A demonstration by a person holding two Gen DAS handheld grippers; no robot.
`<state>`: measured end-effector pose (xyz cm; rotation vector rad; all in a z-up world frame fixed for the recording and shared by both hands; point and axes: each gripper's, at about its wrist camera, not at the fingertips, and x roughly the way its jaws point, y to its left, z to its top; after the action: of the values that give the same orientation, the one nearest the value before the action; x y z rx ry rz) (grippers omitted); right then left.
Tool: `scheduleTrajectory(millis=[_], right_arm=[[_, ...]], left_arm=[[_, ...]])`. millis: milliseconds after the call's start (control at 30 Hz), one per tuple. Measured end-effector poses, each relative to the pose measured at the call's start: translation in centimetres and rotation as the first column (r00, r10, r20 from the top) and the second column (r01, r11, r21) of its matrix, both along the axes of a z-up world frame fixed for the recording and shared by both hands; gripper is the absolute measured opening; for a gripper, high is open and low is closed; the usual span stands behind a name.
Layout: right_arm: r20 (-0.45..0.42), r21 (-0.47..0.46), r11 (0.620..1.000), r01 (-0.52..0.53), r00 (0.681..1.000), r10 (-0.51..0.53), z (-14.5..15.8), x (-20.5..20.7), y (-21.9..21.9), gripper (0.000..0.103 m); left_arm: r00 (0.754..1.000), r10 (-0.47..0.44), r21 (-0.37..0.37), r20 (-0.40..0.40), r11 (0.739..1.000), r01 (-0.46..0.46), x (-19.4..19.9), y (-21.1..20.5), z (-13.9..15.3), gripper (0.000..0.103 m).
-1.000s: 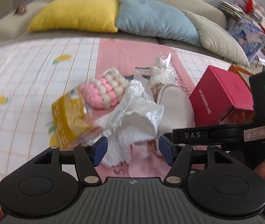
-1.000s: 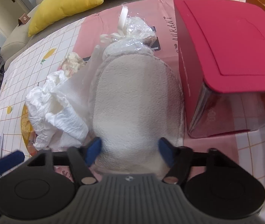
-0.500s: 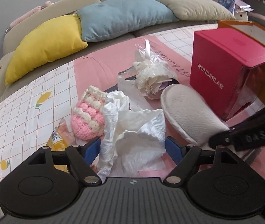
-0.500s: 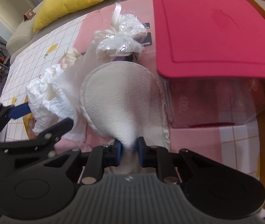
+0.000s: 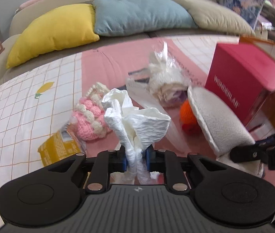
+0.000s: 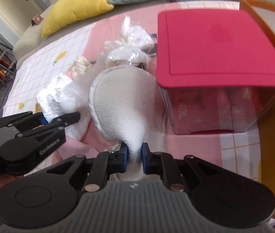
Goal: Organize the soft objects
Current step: 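Grasp the white tissue with the left tool while the right tool grasps the white slipper, then carry the tissue and slipper into the orange-rimmed box and release both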
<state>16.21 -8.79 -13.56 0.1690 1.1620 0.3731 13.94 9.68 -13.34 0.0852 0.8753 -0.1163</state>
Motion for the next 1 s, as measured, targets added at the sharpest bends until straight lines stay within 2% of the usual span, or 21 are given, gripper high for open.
scheduleTrajectory(millis=[233, 433, 567, 700, 833, 1000], right_arm=[[0.062, 0.044, 0.999, -0.025, 0.998, 0.022, 2.7, -1.4, -1.2, 0.011], [0.109, 0.103, 0.991, -0.079, 0.992, 0.068, 4.6, -3.1, -2.2, 0.011], [0.157, 0.119, 0.984, -0.130, 0.981, 0.110, 6.0, -4.6, -2.9, 0.011], [0.219, 0.111, 0.978, -0.177, 0.964, 0.150, 7.3, -6.3, -3.7, 0.011], [0.248, 0.116, 0.980, -0.163, 0.960, 0.130, 8.2, -7.3, -5.5, 0.011], [0.292, 0.114, 0.989, -0.098, 0.955, 0.061, 9.3, -8.1, -8.4, 0.011]], left_arm=[[0.996, 0.067, -0.059, 0.066, 0.996, -0.063, -2.1, -0.6, 4.9, 0.019], [0.982, 0.123, -0.117, 0.144, 0.987, -0.106, -4.1, -1.0, 8.2, 0.019], [0.975, 0.138, -0.178, 0.175, 0.978, -0.107, -5.5, -1.7, 9.8, 0.019], [0.974, 0.139, -0.197, 0.179, 0.975, -0.102, -6.4, -2.9, 10.8, 0.019], [0.977, 0.125, -0.218, 0.174, 0.972, -0.086, -6.8, -3.9, 11.3, 0.019], [0.982, 0.093, -0.259, 0.164, 0.965, -0.049, -7.1, -5.6, 12.2, 0.019]])
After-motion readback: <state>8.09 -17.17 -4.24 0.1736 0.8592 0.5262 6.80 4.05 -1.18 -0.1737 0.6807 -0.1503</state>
